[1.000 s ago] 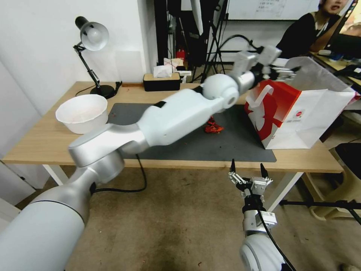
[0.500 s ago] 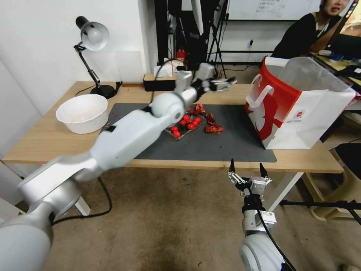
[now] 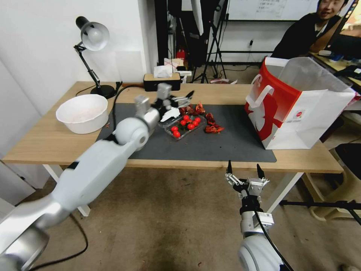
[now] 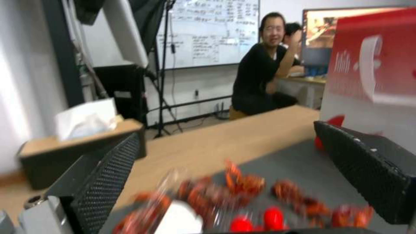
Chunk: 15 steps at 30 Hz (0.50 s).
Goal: Pick up the trash from the table and place it into the takeout bag.
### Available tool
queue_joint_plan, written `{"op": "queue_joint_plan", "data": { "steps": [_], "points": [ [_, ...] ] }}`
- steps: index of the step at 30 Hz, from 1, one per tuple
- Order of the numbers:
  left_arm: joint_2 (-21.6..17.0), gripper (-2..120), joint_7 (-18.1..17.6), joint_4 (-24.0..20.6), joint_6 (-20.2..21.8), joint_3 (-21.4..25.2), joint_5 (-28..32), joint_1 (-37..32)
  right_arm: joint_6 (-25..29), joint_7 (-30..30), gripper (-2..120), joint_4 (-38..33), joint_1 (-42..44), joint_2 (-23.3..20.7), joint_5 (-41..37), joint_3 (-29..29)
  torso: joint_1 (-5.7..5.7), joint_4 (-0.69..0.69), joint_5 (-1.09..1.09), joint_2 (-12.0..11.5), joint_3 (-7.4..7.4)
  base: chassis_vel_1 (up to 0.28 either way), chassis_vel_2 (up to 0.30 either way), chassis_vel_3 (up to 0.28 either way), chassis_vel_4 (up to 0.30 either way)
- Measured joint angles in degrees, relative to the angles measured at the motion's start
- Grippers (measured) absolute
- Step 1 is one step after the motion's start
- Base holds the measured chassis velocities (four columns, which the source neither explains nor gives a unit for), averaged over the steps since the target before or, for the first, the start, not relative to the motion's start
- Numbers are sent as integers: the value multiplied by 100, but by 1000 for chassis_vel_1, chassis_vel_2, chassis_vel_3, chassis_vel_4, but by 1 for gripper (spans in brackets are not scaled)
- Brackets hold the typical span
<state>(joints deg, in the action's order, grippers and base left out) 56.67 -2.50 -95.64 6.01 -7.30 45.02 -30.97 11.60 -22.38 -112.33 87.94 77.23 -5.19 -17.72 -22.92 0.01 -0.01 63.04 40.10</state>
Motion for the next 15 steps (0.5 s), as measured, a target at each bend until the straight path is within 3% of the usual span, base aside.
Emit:
{"op": "queue_joint_plan", "data": {
  "steps": [7, 10, 15],
  "points": [
    [-113, 100, 12, -633, -49, 945, -527, -1150, -13, 0, 100, -19, 0, -28, 8, 15, 0, -1, 0, 0, 0, 0, 0, 0, 0],
    [-113, 100, 19, -948, -193, 1551, -816, -1802, -14, -1, 100, -20, 27, -17, 20, 36, 0, -1, 0, 0, 0, 0, 0, 0, 0],
    [-135, 100, 17, -1139, -328, 1942, -1002, -2394, -14, -2, 100, -36, 43, -12, 25, 38, 1, -1, 0, 0, 0, 0, 0, 0, 0]
  ]
}}
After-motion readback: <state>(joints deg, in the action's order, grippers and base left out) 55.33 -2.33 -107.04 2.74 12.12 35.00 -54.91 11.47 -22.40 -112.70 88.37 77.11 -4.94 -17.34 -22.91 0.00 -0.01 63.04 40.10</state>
